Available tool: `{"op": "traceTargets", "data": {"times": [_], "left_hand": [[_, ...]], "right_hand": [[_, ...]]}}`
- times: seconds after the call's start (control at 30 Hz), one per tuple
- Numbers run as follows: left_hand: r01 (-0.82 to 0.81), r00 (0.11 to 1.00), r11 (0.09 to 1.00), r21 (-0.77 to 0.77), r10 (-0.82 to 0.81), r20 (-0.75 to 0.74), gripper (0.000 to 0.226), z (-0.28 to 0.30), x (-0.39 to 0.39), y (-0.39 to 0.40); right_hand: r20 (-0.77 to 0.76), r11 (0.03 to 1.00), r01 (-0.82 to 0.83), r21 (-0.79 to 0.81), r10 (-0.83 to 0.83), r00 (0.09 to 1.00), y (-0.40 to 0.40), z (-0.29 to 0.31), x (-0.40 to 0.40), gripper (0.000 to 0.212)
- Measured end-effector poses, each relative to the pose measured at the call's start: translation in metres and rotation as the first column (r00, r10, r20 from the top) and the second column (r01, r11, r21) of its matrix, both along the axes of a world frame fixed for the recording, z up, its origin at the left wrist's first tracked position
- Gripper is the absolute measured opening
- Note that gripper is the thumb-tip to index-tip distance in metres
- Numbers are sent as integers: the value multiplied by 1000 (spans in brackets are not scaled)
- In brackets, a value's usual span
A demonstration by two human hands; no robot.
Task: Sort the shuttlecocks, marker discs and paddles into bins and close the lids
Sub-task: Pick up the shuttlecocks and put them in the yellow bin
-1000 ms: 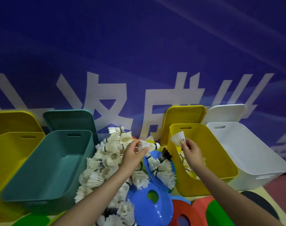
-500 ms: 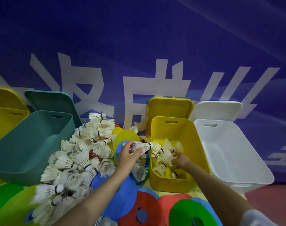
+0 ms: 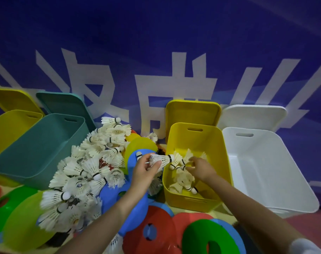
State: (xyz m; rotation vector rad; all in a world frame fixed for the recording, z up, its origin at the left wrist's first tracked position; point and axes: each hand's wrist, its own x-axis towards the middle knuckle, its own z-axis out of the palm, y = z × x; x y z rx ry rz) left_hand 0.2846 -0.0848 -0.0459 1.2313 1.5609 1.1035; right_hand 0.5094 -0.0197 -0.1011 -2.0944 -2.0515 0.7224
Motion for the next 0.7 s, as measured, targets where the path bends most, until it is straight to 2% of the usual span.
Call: {"op": "traceTargets", "data": {"times": [0.1,0.13,0.2,0.27,0.33,0.4,0.5,0.7], "left_hand": [[68,997,998,0,-68,-34,36,0,19,11],[95,995,996,-1,-94,-42,39,-3,27,16],[149,986,989,-19,-150,-72,45,-11,45,27],[186,976,980,-63,-192,-104,47,-19,62,37],[186,972,975,-120,-201,-124,46,-29,78,48],[179,960,972,-154,-207,-190,47,-39,90,57],[203,913,964,-172,-250,-323,48,-56,102,72],[138,894,947,-290,-245,-375,53,-88,115,99]], "right_hand": [[-24,928,74,364,-70,997,-9,28,31,48],[-40,897,131,421,-126,991,-13,34,42,49],[-71,878,263,401,-257,964,-23,39,60,55],[-145,884,383,270,-355,923,-31,32,72,60],[-272,904,400,149,-352,896,-41,24,78,58],[-334,916,360,178,-288,897,-51,17,80,53],[-375,891,388,236,-285,882,-53,11,81,48],[-397,865,429,261,-309,864,-50,-1,80,48]]}}
